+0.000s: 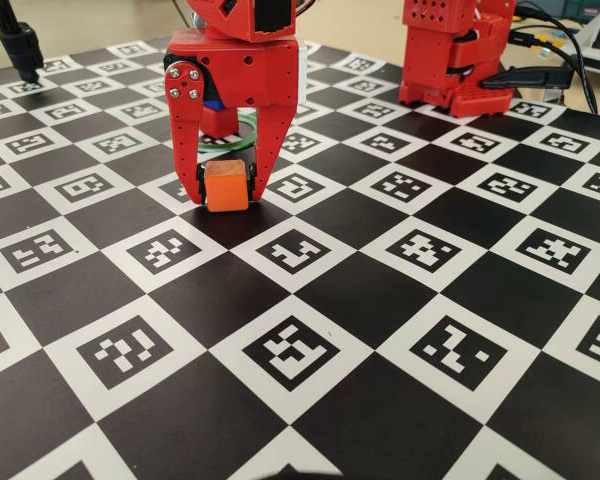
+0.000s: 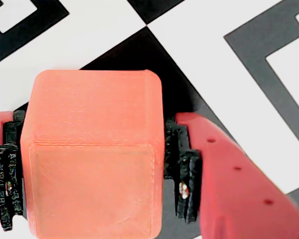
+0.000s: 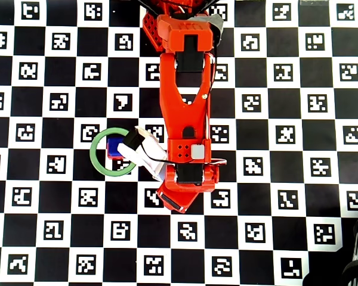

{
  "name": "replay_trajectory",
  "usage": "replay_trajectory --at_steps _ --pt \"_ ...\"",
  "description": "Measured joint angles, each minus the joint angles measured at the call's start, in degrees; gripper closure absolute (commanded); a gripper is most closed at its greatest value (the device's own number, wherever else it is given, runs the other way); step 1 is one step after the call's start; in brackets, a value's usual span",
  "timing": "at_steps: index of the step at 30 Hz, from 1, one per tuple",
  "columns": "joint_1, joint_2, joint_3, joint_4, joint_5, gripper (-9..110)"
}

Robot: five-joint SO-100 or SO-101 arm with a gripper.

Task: Grab the red cube then put it in the green circle then put the blue cube on top and finally the orange cube on top

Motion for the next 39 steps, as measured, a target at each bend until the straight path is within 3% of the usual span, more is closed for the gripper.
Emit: replay_trajectory --at_steps 10,23,39 --pt "0.0 3.9 0.7 3.3 -3.6 90" --pt "0.0 17.7 -3.3 20.3 -13.2 90" --pt "11.0 23.7 -4.7 28.8 -39.5 92"
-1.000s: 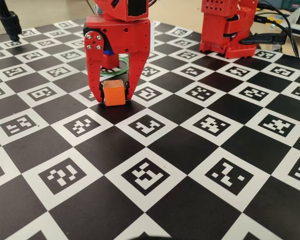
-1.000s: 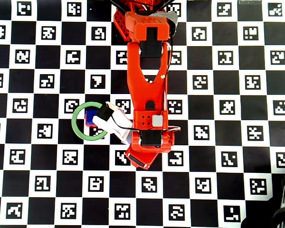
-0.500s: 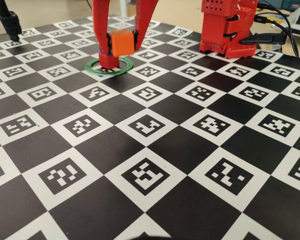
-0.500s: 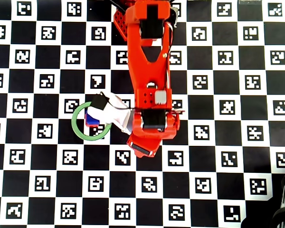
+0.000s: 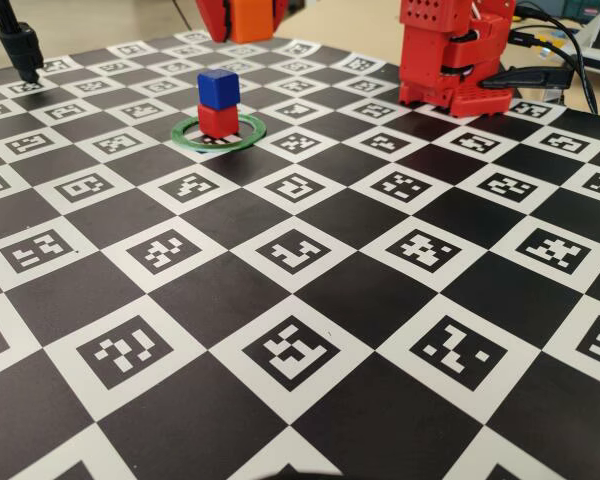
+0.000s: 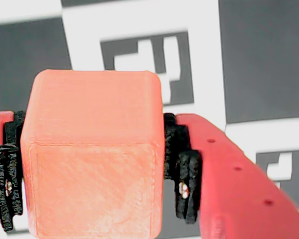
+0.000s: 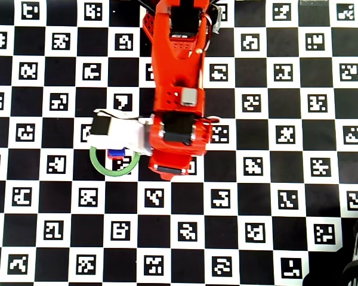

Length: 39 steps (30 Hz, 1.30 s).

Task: Grab the red cube then put it in the green circle then put the blue cube on top and finally the orange cube on top

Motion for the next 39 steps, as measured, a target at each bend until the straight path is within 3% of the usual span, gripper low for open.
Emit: replay_trajectory --at_steps 17,39 --pt "12.8 0.1 -0.2 0.5 -18.0 92" --pt "16.8 4.6 10.5 -4.0 -24.5 92"
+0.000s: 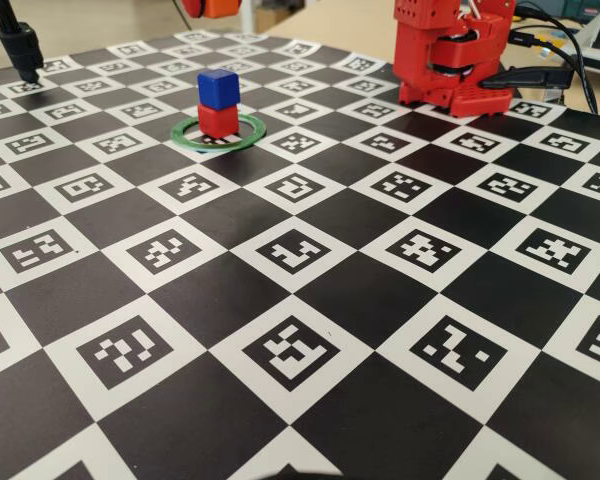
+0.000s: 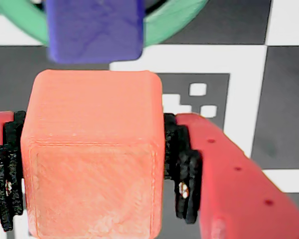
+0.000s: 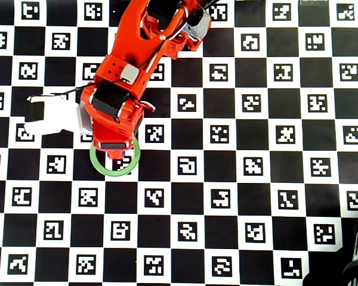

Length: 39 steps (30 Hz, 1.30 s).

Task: Grab the red cube then put it in the green circle then put the blue cube on top and finally the orange cube on top

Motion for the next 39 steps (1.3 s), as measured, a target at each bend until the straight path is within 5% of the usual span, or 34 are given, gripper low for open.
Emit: replay_trajectory --at_steps 39 --pt "1.1 0.0 13.9 -15.7 3.3 92"
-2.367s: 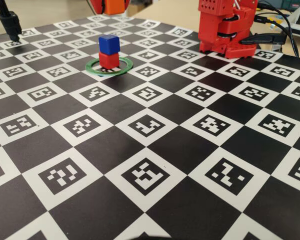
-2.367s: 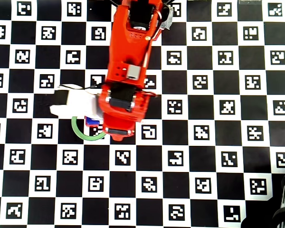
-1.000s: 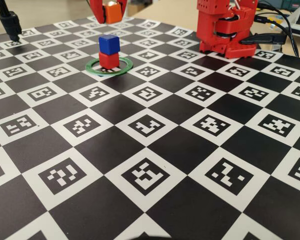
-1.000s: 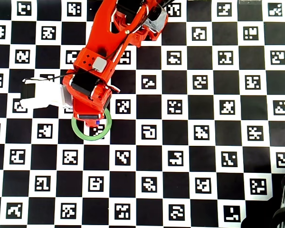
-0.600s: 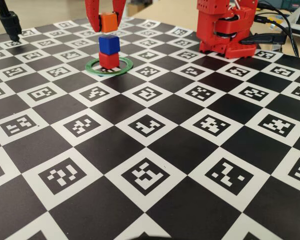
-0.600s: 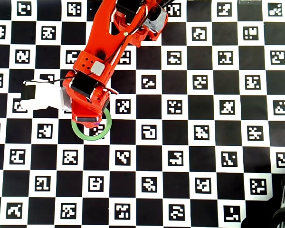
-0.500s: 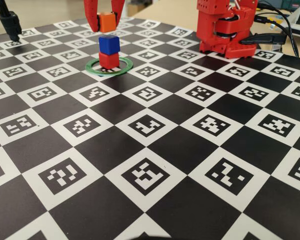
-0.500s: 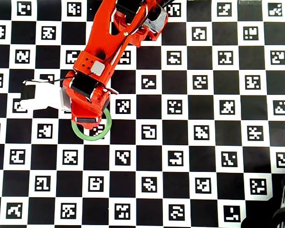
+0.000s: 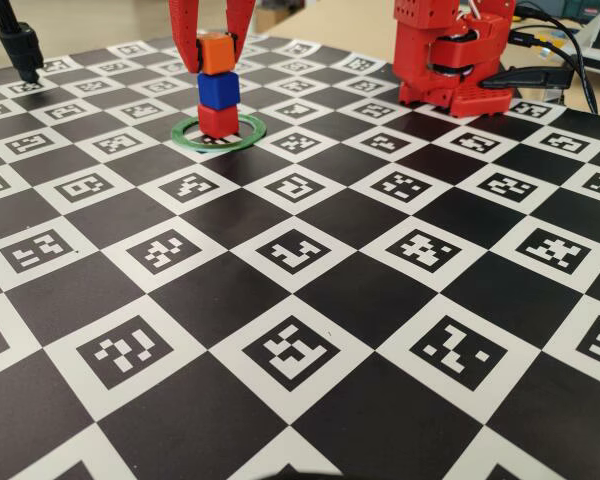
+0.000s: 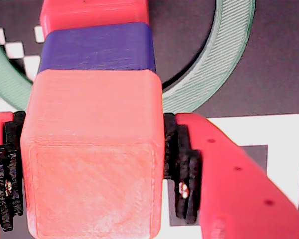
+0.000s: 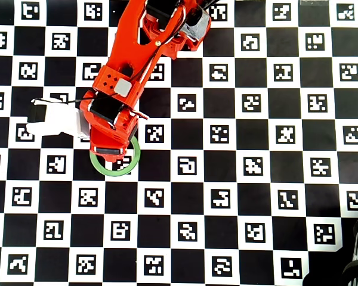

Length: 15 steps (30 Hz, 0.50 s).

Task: Grab the red cube then put it in the green circle then put the blue cube on top and finally the orange cube on top

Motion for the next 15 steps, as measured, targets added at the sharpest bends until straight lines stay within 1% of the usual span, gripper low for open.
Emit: replay_trajectory --at_steps 5,8,15 --pt "0.0 0.0 0.6 0.0 0.3 89" --pt "0.0 0.0 0.6 0.0 1.4 81" --pt "0.0 0.0 0.6 0.0 3.3 70"
